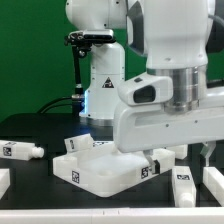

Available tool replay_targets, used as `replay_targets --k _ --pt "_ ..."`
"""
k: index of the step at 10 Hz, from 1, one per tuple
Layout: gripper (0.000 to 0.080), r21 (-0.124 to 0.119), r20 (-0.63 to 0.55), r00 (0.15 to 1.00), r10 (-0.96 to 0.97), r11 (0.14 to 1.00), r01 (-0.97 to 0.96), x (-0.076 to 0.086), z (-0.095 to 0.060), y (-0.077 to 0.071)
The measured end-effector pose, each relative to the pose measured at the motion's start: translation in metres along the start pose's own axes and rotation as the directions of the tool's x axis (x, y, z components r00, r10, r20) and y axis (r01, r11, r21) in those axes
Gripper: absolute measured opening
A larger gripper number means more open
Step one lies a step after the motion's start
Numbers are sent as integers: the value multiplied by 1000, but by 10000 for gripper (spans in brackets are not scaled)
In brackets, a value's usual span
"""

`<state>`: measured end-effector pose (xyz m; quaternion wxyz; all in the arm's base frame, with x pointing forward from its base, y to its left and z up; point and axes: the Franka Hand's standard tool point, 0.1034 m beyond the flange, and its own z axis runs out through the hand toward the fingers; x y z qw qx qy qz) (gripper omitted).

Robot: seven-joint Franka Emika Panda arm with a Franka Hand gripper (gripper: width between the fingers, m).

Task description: Assemble desk

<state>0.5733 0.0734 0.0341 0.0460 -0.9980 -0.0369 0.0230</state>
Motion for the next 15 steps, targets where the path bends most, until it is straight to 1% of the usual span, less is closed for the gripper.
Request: replay_targets --k 1,3,6,8,9,10,11,12,13,14,15 --pt "650 1 12 1000 12 1000 -12 -2 14 1" --pt "650 5 24 999 23 1000 -23 -1 26 4" --pt "650 6 18 1000 13 1000 -13 -2 29 3" --pt "387 6 18 1000 12 1000 -12 -2 29 2" --pt "387 6 18 1000 12 1000 -12 -2 29 2" --pt "279 6 18 1000 12 1000 -12 -2 29 2" --pt "279 7 18 1000 12 1000 -12 -2 29 2" --pt "279 6 17 1000 0 1000 0 -6 24 0" --pt "279 3 15 999 -31 1000 31 -12 12 0" --pt "279 1 20 998 -56 998 56 -18 -8 0" --pt "279 -9 -2 999 -41 999 41 -20 -21 -8"
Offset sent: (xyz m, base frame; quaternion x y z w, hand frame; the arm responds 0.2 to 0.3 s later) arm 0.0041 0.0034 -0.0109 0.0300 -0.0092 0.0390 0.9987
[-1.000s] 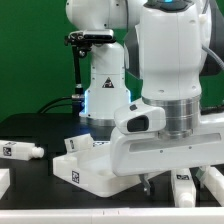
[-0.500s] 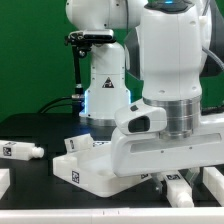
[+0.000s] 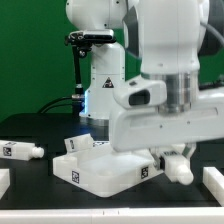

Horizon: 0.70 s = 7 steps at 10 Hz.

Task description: Assemble desk

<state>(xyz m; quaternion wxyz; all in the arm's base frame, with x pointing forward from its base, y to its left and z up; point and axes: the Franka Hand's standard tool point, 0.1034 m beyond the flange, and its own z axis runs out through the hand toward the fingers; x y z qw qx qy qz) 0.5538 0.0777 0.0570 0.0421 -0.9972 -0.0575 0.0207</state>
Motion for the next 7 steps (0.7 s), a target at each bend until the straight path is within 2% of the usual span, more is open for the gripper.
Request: replay_targets --k 1,2,4,5,6,7 --pt "279 -9 -23 1000 -15 1000 15 -5 -2 -12" --pt "281 -7 -13 999 -31 999 31 -6 3 -8" --pt "281 -8 -16 999 -32 999 31 -4 2 -9" --pt "281 -8 -27 999 -24 1000 24 -2 -11 -19" --pt "281 -8 -51 999 -11 1000 10 -15 -21 -41" --pt "281 -9 -43 999 -32 999 31 -31 -20 -55"
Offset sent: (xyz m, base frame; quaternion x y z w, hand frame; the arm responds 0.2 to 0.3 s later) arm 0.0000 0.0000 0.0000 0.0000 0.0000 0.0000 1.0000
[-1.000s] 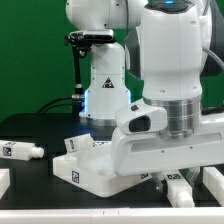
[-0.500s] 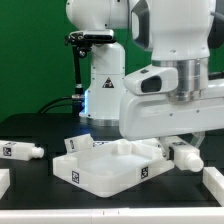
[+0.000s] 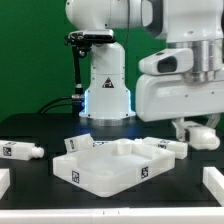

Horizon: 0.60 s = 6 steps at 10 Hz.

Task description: Assemble desk

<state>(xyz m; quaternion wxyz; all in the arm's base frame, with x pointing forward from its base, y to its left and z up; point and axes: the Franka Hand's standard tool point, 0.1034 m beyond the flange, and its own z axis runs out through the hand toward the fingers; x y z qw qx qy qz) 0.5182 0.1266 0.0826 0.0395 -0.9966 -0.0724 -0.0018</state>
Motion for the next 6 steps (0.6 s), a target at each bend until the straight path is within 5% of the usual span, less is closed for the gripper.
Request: replay_targets --k 4,6 --pt "281 -1 5 1000 -2 1000 2 1 4 4" --pt "281 4 13 997 72 997 -72 -36 17 -15"
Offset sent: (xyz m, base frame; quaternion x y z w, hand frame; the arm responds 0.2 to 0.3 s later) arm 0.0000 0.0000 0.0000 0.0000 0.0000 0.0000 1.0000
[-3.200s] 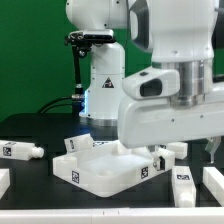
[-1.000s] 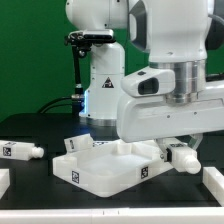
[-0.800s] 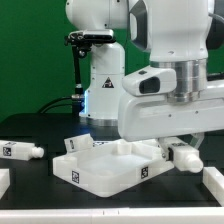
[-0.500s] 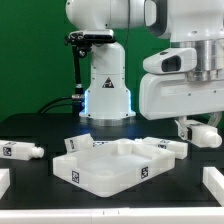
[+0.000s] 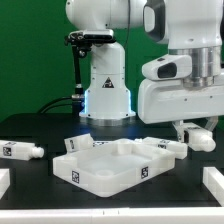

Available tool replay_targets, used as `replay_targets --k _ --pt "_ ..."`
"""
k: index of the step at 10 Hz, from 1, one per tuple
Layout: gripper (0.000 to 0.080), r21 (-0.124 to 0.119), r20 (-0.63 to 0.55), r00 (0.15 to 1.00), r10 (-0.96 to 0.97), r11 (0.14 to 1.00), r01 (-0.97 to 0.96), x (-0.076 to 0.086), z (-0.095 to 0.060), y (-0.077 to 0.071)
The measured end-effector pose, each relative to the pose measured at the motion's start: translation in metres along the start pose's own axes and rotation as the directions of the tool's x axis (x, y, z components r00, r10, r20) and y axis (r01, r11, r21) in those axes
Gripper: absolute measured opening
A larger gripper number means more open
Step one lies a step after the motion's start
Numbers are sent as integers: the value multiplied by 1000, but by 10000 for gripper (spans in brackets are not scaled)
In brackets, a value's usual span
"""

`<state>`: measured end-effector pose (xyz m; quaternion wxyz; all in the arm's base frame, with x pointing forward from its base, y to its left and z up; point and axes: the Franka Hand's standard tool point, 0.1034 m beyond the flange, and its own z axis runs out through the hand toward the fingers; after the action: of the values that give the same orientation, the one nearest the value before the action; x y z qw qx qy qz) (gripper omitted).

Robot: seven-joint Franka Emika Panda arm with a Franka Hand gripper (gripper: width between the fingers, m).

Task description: Assemble desk

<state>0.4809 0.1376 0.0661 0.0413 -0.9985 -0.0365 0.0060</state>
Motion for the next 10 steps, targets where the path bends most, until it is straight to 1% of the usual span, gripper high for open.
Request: replay_targets --k 1,3,4,5,6,7,8,10 --pt "281 -1 -9 1000 -12 1000 12 -18 6 -20" --pt "281 2 -6 1000 -27 1000 27 -12 5 -14" --pt "281 3 -9 1000 -9 1000 9 -15 7 -19" --pt "281 9 -25 999 34 999 -33 -25 19 -37" --pt "281 9 -12 999 34 999 -34 -37 33 -52" --pt "281 8 -2 999 49 999 -49 -44 41 -61" --pt "281 7 5 999 49 999 -49 -49 49 -67" --pt "281 4 13 999 49 999 -49 -53 61 -63"
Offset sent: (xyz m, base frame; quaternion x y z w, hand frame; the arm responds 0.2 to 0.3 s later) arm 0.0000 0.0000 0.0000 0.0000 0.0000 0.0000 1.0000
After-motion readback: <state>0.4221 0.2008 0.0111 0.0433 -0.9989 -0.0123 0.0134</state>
